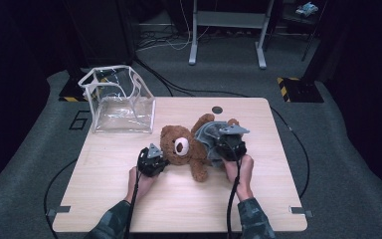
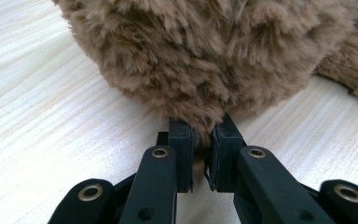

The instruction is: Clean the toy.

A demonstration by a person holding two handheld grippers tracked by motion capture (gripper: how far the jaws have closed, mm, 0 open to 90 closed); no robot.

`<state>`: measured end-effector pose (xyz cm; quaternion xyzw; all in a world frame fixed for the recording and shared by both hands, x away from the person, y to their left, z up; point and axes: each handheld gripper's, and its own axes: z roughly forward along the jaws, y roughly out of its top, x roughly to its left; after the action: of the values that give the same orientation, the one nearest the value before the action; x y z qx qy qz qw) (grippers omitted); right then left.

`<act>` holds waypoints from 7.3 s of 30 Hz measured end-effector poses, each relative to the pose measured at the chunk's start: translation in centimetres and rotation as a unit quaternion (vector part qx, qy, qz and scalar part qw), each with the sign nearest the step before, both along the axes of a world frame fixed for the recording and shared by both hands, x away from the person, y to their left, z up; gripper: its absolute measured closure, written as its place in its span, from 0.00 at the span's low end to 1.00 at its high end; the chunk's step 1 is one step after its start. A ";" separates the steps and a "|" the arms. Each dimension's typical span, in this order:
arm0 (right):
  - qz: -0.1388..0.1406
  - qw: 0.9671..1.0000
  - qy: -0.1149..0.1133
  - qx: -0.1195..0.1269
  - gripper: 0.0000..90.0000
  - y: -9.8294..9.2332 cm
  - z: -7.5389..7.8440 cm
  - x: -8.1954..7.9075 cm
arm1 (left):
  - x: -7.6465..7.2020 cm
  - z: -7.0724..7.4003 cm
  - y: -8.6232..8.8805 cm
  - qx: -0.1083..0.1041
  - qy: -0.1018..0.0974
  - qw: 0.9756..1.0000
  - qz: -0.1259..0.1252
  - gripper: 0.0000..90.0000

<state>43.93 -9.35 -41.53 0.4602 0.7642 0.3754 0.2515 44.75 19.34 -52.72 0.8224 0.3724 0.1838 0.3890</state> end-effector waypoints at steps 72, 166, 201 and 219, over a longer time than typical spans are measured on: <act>-0.062 0.996 0.031 -0.056 0.84 -3.3 -2.8 0.2 | 0.0 0.0 0.0 -0.003 0.002 1.000 -0.005 0.91; -0.003 1.000 0.016 -0.023 0.85 0.5 -2.6 -1.4 | 0.0 0.0 0.0 -0.003 -0.001 1.000 0.000 0.90; 0.130 0.986 0.100 -0.027 0.85 6.2 -7.9 -4.2 | 0.0 0.0 0.0 0.001 0.001 1.000 -0.001 0.90; 0.004 0.995 0.042 -0.094 0.85 2.4 -6.7 -4.2 | 0.1 0.1 0.1 -0.002 0.005 1.000 -0.009 0.90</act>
<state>39.69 -6.94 -48.22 0.4471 0.8079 0.2831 0.2594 44.82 19.42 -52.67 0.8261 0.3669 0.1754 0.3900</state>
